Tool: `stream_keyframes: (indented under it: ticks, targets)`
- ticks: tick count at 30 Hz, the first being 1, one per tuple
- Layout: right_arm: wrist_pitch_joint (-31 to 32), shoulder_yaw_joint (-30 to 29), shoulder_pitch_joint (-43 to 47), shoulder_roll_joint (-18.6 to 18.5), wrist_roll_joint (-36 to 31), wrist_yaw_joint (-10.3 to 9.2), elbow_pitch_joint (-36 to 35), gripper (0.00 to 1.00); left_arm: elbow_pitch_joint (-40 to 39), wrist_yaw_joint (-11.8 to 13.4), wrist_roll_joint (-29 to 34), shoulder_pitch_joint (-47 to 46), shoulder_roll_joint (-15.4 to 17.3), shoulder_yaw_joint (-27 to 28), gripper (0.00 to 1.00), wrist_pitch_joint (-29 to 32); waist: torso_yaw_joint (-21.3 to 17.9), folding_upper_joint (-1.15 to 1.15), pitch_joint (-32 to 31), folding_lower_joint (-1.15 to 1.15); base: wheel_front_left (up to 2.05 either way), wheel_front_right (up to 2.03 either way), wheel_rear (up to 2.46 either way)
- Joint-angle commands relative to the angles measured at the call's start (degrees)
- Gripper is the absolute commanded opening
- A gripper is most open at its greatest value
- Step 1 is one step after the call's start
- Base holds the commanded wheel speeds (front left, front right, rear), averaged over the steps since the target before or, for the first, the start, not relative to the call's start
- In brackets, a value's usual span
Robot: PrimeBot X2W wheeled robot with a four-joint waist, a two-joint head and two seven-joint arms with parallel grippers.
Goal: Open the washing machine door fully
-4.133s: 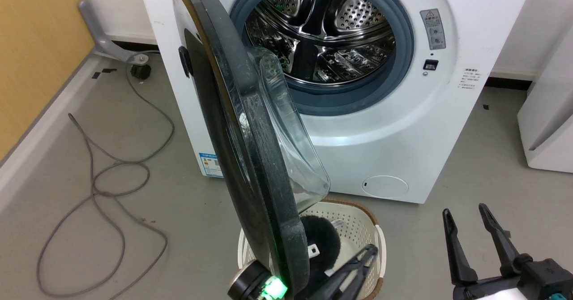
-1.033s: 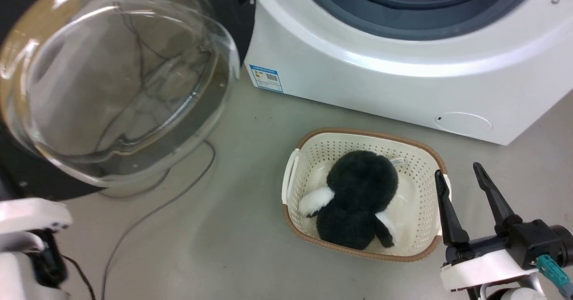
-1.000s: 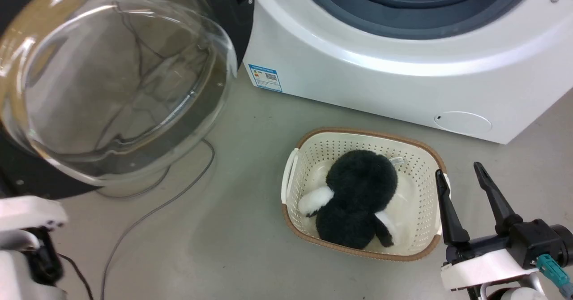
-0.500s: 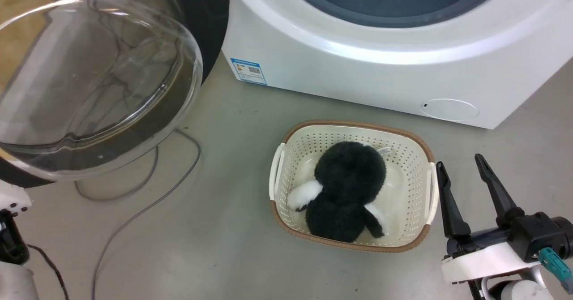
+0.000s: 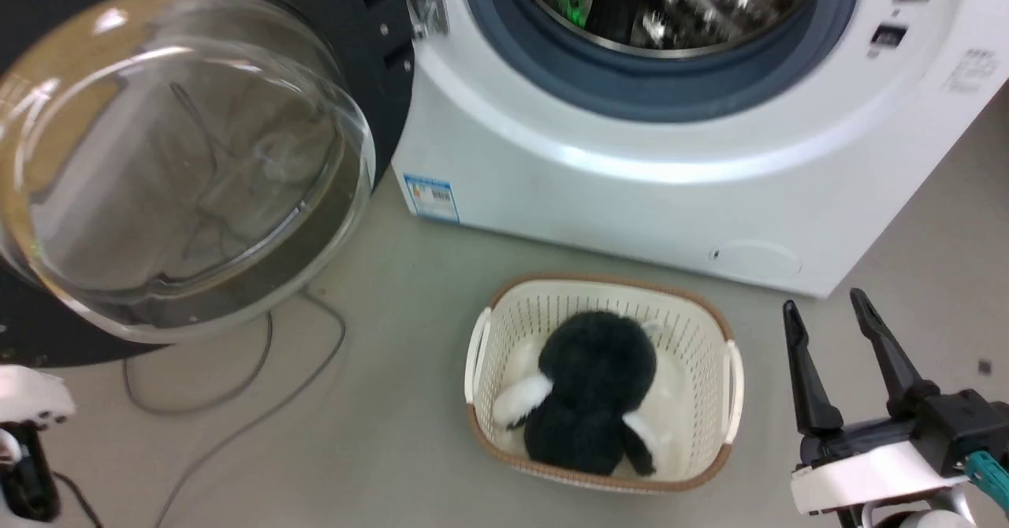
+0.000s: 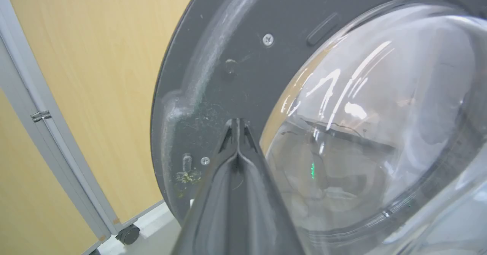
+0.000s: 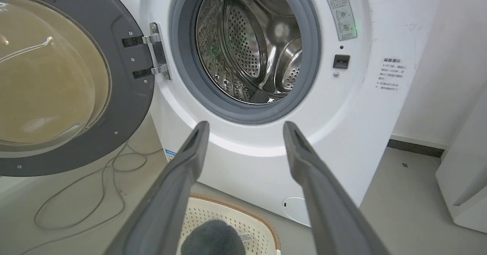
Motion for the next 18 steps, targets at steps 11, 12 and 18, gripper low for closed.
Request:
stream_keyframes:
  ticks: [11, 12, 18]
  targets:
    - [-0.2, -2.6, 3.3, 0.2, 1.6, 0.05, -2.9, 1.0, -13.6, -2.3, 2.8, 8.9, -7.3, -7.5, 0.0, -0.3, -1.6, 0.0, -7.6, 0.0, 0.0, 0.0, 0.0]
    - [-0.2, -2.6, 3.6, 0.2, 1.7, 0.05, -3.1, 1.0, -14.5, -2.4, 3.0, 9.7, -7.8, -8.5, 0.0, -0.3, -1.9, 0.0, -8.0, 0.0, 0.0, 0.0, 0.0]
    - [-0.2, -2.5, 5.1, 0.3, 1.8, 0.05, -3.9, 1.0, -18.3, -3.1, 2.0, 13.2, -9.2, -14.0, 1.0, -0.3, -3.9, 0.0, -9.6, 0.0, 0.0, 0.0, 0.0]
